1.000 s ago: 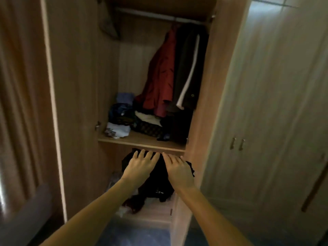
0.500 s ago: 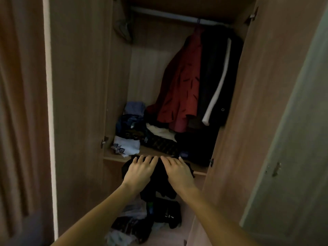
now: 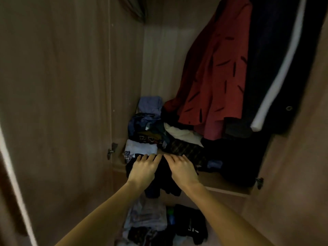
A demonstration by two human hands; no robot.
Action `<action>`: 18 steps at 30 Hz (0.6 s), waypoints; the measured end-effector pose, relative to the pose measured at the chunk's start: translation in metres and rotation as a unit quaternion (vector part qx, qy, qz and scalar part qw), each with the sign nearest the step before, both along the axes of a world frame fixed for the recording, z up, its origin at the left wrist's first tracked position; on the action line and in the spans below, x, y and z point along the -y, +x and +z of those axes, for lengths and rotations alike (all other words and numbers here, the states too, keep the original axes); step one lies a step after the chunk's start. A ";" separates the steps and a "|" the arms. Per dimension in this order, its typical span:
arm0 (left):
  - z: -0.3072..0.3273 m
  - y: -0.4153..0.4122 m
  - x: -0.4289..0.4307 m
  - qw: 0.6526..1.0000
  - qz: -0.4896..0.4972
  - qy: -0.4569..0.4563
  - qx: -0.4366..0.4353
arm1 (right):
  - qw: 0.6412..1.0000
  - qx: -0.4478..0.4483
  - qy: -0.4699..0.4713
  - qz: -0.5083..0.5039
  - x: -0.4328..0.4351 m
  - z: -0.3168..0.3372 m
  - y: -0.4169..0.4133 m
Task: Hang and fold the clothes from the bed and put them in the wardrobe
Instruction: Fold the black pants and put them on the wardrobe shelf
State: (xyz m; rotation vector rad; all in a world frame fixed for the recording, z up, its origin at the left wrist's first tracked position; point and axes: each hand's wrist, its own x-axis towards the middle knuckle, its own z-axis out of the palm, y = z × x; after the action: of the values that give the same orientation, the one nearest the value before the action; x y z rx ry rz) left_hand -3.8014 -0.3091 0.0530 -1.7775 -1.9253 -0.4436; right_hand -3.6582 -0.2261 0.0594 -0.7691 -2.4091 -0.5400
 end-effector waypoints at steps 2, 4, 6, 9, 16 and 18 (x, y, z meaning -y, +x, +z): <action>-0.003 -0.014 -0.032 1.000 0.009 -0.014 -0.015 | 1.000 0.000 -0.014 0.018 -0.035 -0.004 -0.015; 0.002 -0.028 -0.064 0.998 0.032 -0.032 -0.033 | 0.999 0.006 -0.025 0.041 -0.071 -0.001 -0.032; 0.016 -0.048 -0.097 0.997 0.053 -0.028 -0.049 | 0.998 -0.004 -0.023 0.061 -0.109 0.012 -0.054; 0.048 -0.083 -0.146 0.994 0.080 0.015 -0.072 | 0.993 -0.063 -0.011 0.097 -0.159 0.038 -0.096; 0.000 -0.149 -0.199 0.984 0.157 -0.085 -0.014 | 0.996 0.017 -0.081 0.035 -0.215 -0.015 -0.182; -0.050 -0.155 -0.195 0.952 0.191 -0.231 0.061 | 0.968 0.159 -0.193 0.010 -0.212 -0.064 -0.188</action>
State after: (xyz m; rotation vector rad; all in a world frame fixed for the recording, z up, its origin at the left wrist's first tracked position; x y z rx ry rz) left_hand -3.9568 -0.1140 0.0027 -1.5962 -2.5505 0.0449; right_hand -3.8458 -0.0139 -0.0042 -0.8697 -2.8667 -0.1919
